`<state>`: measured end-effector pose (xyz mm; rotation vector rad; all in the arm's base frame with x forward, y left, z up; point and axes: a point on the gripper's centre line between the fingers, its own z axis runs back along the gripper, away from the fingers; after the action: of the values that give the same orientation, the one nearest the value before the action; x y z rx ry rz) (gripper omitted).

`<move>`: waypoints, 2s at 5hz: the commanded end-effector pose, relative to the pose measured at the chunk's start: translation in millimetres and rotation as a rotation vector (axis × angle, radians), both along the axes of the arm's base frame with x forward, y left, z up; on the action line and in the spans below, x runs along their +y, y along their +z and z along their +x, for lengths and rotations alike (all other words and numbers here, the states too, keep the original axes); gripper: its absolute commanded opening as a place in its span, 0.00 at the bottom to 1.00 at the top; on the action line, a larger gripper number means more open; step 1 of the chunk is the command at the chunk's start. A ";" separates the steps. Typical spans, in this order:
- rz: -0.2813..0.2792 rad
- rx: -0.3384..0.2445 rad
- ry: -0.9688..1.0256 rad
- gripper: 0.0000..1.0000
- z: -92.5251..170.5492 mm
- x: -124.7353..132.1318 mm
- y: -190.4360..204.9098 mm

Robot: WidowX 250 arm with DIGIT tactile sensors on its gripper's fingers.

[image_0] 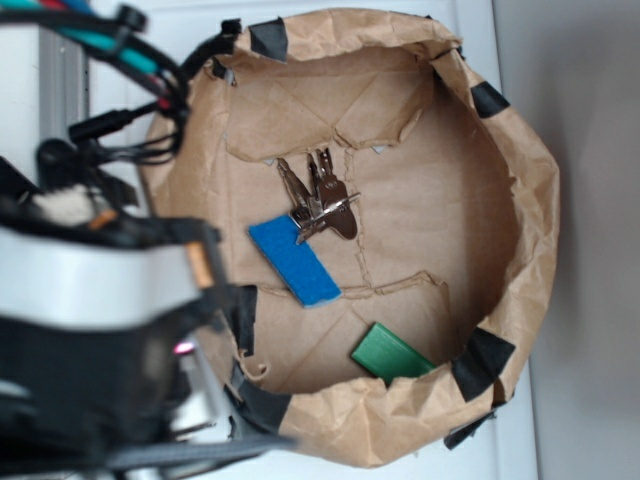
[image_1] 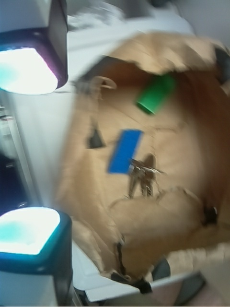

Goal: Grab the silver keys.

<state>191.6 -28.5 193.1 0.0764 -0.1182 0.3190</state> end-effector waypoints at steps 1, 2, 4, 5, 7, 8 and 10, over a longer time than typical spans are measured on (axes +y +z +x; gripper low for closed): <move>-0.043 -0.117 0.166 1.00 31.8 30.3 -10.2; -0.097 -0.129 0.142 1.00 36.8 44.1 -22.0; -0.077 -0.115 0.174 1.00 41.1 60.1 -48.3; -0.042 -0.129 0.182 1.00 45.9 59.1 -67.2; 0.023 -0.125 0.266 1.00 73.5 71.9 -91.6; 0.039 -0.130 0.307 1.00 78.9 88.9 -93.7; 0.046 -0.125 0.285 1.00 75.7 89.8 -111.4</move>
<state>263.5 52.7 72.0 0.1166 -0.2037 0.6000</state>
